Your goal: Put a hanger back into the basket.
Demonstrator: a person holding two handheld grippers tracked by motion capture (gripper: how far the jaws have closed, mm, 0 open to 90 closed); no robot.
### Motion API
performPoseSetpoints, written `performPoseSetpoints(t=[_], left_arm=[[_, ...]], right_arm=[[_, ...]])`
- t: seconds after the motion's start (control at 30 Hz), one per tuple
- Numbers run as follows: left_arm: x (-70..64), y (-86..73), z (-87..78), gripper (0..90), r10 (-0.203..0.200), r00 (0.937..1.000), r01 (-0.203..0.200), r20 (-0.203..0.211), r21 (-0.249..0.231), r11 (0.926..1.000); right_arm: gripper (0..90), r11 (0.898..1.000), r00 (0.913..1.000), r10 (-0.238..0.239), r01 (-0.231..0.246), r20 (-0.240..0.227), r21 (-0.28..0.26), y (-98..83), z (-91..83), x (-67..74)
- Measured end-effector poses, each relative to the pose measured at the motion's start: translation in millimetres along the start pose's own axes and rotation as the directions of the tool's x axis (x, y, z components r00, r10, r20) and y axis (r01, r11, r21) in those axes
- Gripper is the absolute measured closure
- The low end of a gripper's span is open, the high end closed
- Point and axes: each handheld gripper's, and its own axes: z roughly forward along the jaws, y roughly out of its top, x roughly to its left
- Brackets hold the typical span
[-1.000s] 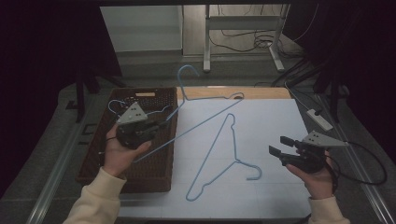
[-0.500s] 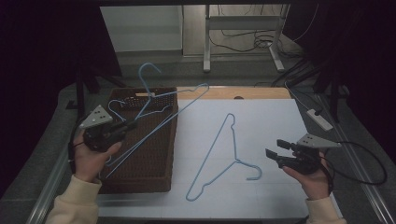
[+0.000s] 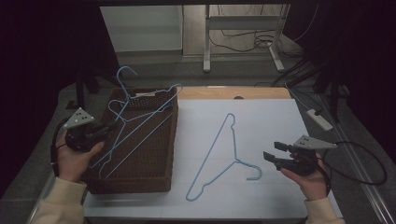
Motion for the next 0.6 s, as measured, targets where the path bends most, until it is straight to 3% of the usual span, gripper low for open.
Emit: performPoseSetpoints(t=[0.33,0.6], left_arm=[[12.6,-10.8,-1.3,87.2,-0.018,0.9991,0.019,-0.038,0.034,0.9992],[14.8,-15.8,6.3,87.2,-0.012,0.9989,0.015,-0.045,0.075,0.9971]], right_arm=[[35.8,1.0,1.0,0.0,0.0,-0.002,0.007,-1.6,1.4,-0.3],[35.7,1.0,1.0,-0.003,0.003,-0.004,0.015,-1.9,3.3,0.5]])
